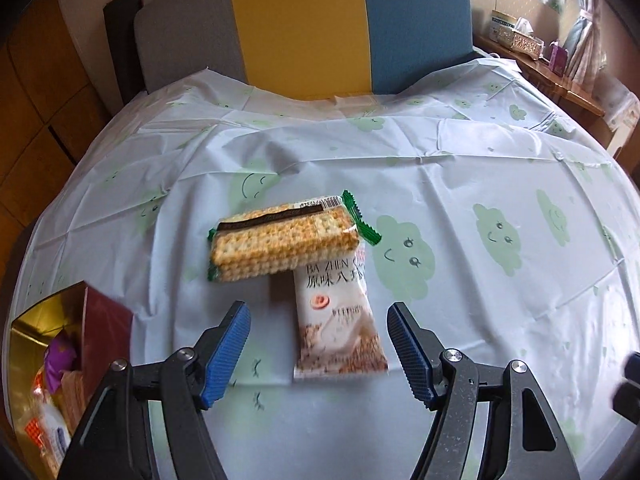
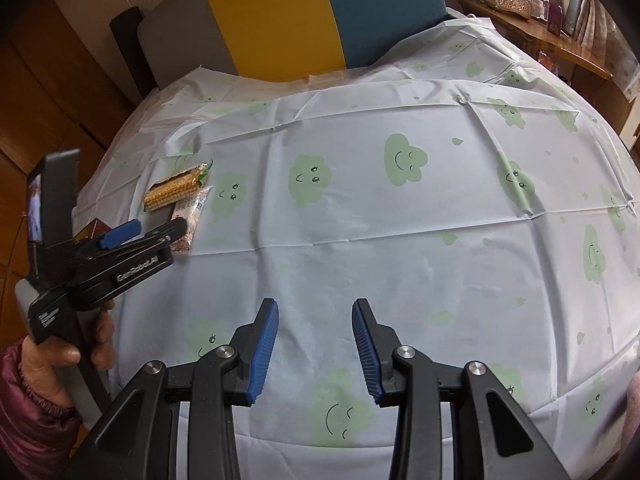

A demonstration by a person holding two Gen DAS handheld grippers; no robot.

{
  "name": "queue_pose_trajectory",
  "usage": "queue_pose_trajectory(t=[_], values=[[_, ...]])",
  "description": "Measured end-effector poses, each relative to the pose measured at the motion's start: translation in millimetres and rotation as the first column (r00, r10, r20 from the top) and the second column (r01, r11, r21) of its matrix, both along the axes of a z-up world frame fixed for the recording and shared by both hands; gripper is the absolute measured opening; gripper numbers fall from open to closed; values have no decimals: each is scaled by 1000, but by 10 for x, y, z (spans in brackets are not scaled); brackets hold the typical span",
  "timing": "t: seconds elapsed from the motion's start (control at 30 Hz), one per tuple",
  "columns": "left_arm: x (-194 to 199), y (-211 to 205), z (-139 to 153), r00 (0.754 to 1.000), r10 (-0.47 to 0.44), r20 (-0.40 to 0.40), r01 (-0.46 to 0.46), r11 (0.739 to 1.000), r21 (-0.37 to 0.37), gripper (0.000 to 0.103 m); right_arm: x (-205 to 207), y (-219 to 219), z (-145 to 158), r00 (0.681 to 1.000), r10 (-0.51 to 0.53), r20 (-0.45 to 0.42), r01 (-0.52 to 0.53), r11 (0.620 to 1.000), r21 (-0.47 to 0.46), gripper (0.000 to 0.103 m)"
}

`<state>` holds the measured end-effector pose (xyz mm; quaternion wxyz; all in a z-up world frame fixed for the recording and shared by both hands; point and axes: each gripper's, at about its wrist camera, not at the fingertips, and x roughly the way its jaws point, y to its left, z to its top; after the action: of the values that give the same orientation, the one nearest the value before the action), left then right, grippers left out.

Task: Organize snacks
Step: 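Grasp the white BA ZHEN snack pack on the cloth with the left gripper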

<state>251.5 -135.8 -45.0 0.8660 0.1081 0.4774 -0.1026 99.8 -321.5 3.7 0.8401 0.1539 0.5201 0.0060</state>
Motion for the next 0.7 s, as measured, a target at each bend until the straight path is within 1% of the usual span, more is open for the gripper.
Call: queue_pose_trajectory(t=[0.13, 0.17, 0.2, 0.23, 0.27, 0.37, 0.53, 0.6, 0.7], values=[[111, -41, -160, 1000, 6, -31, -5, 1000, 18, 70, -6, 4, 26, 1000, 5, 11, -5, 1000, 20, 39], [117, -51, -194, 999, -6, -42, 6, 1000, 4, 61, -8, 5, 27, 1000, 5, 10, -5, 1000, 26, 39], [92, -53, -185, 999, -14, -35, 13, 1000, -20, 45, -7, 7, 26, 1000, 6, 8, -6, 999, 33, 39], [61, -69, -173, 999, -19, -30, 18, 1000, -23, 38, -6, 12, 26, 1000, 8, 8, -8, 999, 36, 39], [29, -93, -158, 999, -25, -26, 24, 1000, -14, 35, -7, 18, 28, 1000, 10, 8, -10, 999, 35, 39], [-178, -122, -137, 997, -68, -26, 68, 997, -23, 33, -8, 23, 28, 1000, 11, 8, -11, 999, 31, 39], [-778, -56, -107, 991, -126, -39, 123, 990, -74, 33, -11, 22, 23, 1000, 9, 2, -9, 1000, 25, 39], [-1037, 12, -122, 990, -137, -30, 135, 989, -59, 34, -16, 19, 25, 1000, 7, 2, -7, 1000, 19, 39], [-1412, 164, -137, 988, -152, 10, 152, 988, -33, 36, -26, 19, 11, 1000, 5, -4, -4, 1000, 10, 39]])
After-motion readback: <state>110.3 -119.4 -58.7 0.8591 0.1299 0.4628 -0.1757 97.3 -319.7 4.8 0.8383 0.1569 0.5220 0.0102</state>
